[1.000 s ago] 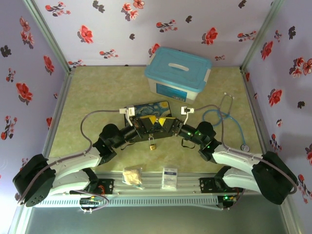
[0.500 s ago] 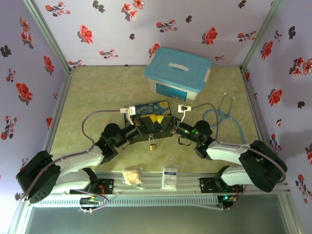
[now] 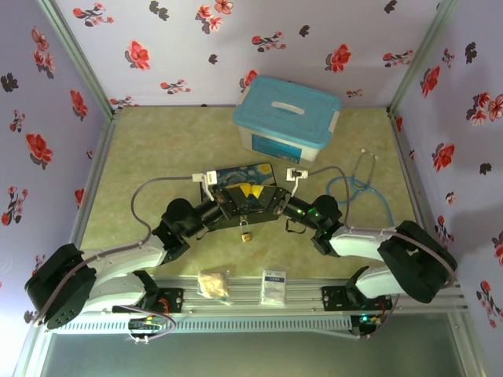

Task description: Unlock the padlock with the key

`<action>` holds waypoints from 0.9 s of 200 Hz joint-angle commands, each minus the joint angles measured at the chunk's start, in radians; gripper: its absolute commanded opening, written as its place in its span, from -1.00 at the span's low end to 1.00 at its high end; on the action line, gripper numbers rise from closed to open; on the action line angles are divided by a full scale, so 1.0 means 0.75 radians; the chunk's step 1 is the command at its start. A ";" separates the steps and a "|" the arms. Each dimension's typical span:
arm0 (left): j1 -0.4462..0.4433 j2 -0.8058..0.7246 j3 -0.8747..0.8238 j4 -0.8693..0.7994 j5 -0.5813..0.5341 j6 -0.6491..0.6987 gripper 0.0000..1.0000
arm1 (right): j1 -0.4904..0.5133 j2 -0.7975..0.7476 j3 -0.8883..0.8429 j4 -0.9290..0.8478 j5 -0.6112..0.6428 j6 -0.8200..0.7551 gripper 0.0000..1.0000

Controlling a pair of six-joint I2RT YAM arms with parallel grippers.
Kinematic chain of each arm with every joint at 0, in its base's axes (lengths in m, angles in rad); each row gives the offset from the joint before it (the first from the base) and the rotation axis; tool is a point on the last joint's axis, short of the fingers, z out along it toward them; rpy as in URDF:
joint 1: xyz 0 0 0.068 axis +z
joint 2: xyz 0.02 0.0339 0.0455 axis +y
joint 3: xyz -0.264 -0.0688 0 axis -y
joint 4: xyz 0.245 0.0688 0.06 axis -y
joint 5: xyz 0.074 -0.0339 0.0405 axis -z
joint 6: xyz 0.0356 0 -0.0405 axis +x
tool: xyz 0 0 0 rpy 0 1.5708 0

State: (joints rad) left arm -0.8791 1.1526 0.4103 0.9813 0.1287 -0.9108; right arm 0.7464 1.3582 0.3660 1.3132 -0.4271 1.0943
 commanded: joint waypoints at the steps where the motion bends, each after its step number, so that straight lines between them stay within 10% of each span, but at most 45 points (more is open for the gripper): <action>1: 0.010 -0.002 0.022 0.067 0.002 0.007 -1.00 | 0.009 0.011 0.006 0.065 -0.017 0.012 -0.34; 180: 0.015 0.027 0.009 0.081 0.001 -0.023 -1.00 | 0.024 0.043 -0.002 0.096 0.000 0.010 -0.55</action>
State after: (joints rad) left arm -0.8719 1.1660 0.4103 0.9882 0.1280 -0.9154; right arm 0.7555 1.3972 0.3656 1.3590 -0.4301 1.1114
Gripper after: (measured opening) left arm 0.044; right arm 0.250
